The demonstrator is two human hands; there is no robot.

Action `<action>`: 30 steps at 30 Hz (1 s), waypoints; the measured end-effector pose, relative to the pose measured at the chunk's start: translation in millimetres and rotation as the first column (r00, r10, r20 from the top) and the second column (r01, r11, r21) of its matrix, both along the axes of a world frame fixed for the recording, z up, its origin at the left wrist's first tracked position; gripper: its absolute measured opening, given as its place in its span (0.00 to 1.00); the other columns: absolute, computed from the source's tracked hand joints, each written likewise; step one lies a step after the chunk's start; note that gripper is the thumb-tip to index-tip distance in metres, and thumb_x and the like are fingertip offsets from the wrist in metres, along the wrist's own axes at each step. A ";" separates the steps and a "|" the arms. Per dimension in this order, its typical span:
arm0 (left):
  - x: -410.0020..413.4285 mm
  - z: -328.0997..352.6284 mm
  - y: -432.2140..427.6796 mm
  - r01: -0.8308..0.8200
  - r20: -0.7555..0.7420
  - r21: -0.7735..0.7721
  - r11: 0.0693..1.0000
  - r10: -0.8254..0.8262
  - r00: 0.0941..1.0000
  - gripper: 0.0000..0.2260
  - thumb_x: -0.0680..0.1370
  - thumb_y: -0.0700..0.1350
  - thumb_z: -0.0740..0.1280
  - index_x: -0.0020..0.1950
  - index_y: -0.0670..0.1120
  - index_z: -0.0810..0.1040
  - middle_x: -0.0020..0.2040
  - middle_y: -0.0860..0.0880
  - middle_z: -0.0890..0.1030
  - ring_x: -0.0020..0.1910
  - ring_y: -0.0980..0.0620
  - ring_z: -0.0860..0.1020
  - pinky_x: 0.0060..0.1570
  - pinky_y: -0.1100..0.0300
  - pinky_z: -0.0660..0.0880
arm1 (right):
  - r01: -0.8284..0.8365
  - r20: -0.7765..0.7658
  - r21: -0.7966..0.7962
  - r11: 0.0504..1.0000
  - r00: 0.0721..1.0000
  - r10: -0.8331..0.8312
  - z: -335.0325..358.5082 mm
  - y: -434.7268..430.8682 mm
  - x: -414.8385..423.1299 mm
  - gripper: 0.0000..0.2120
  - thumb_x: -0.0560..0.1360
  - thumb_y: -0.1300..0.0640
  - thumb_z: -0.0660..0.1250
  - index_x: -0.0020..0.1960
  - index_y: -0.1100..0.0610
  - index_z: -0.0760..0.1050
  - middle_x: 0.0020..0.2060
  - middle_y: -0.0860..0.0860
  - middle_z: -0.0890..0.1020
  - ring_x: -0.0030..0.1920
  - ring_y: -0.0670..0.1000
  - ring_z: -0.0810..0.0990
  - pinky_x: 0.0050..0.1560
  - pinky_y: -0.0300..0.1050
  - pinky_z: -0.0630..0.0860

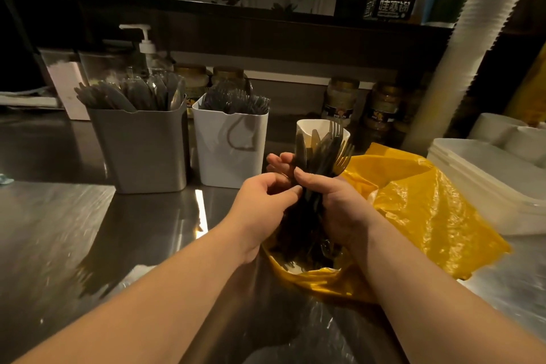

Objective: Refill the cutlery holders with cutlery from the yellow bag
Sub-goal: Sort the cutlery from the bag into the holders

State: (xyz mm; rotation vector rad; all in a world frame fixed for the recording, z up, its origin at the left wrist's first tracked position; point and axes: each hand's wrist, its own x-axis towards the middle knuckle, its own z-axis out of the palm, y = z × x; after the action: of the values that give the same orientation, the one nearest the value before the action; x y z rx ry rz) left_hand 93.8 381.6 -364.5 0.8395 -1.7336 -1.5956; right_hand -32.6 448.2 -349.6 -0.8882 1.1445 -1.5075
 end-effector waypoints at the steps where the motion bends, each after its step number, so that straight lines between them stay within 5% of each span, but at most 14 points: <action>1: 0.4 0.5 -0.3 -0.002 -0.012 0.013 1.000 0.002 1.000 0.06 0.82 0.45 0.66 0.56 0.51 0.82 0.51 0.53 0.85 0.56 0.52 0.82 0.54 0.60 0.79 | 0.006 -0.003 -0.001 1.000 1.000 -0.006 0.1 -0.4 0.6 0.13 0.82 0.56 0.61 0.59 0.53 0.84 0.58 0.53 0.85 0.59 0.54 0.84 0.54 0.47 0.82; 6: 2.1 1.0 -1.0 -0.002 -0.052 0.075 0.997 0.006 0.999 0.08 0.84 0.46 0.62 0.57 0.51 0.80 0.51 0.52 0.85 0.56 0.51 0.81 0.60 0.54 0.76 | 0.032 -0.039 0.002 0.999 0.999 -0.032 -1.5 -2.6 -1.3 0.14 0.82 0.59 0.61 0.65 0.55 0.79 0.57 0.53 0.85 0.57 0.55 0.84 0.53 0.47 0.82; 11: 3.1 0.0 -14.1 -0.182 -0.112 0.024 0.983 0.183 0.977 0.05 0.83 0.45 0.64 0.57 0.50 0.77 0.51 0.50 0.84 0.54 0.51 0.82 0.60 0.54 0.78 | 0.093 0.037 0.017 0.996 0.995 -0.093 -0.6 -6.0 -2.0 0.15 0.82 0.62 0.60 0.68 0.59 0.74 0.58 0.54 0.85 0.57 0.55 0.85 0.56 0.51 0.79; 19: 9.0 4.3 -27.5 -0.356 -0.232 -0.034 0.934 0.339 0.912 0.02 0.82 0.43 0.66 0.53 0.49 0.78 0.46 0.49 0.84 0.48 0.52 0.83 0.48 0.61 0.80 | 0.212 -0.020 0.176 0.961 0.977 -0.211 4.1 -5.8 3.0 0.13 0.81 0.53 0.64 0.58 0.61 0.81 0.44 0.53 0.88 0.42 0.50 0.88 0.44 0.46 0.78; 24: 16.6 -2.2 -35.0 -0.433 -0.167 -0.357 0.828 0.399 0.902 0.03 0.82 0.44 0.66 0.49 0.50 0.75 0.42 0.52 0.81 0.43 0.54 0.82 0.41 0.64 0.80 | 0.239 0.038 0.201 0.950 0.967 -0.252 5.3 -7.3 2.9 0.12 0.81 0.57 0.65 0.61 0.62 0.79 0.44 0.55 0.88 0.42 0.53 0.88 0.43 0.48 0.80; 26: 18.5 -5.0 -37.4 -0.391 -0.139 -0.518 0.761 0.376 0.916 0.03 0.82 0.44 0.67 0.49 0.51 0.75 0.41 0.55 0.79 0.44 0.57 0.80 0.41 0.68 0.78 | 0.210 0.082 0.207 0.956 0.970 -0.230 5.7 -8.2 2.3 0.12 0.82 0.59 0.64 0.62 0.62 0.77 0.48 0.57 0.87 0.46 0.56 0.88 0.45 0.50 0.82; 30: 11.9 -10.7 -26.1 -0.163 0.005 -0.493 0.855 0.189 0.982 0.04 0.82 0.43 0.66 0.55 0.51 0.75 0.43 0.54 0.81 0.43 0.57 0.83 0.45 0.64 0.81 | 0.164 0.025 0.232 0.959 0.984 -0.174 3.1 -7.4 0.8 0.12 0.82 0.57 0.64 0.60 0.62 0.80 0.49 0.58 0.87 0.49 0.56 0.87 0.48 0.48 0.82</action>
State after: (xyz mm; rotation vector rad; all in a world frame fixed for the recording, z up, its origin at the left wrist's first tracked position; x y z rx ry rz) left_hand 105.7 355.5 -375.2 0.7588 -1.9185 -0.9490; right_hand -31.8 440.8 -346.5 -0.6089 1.3579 -1.4868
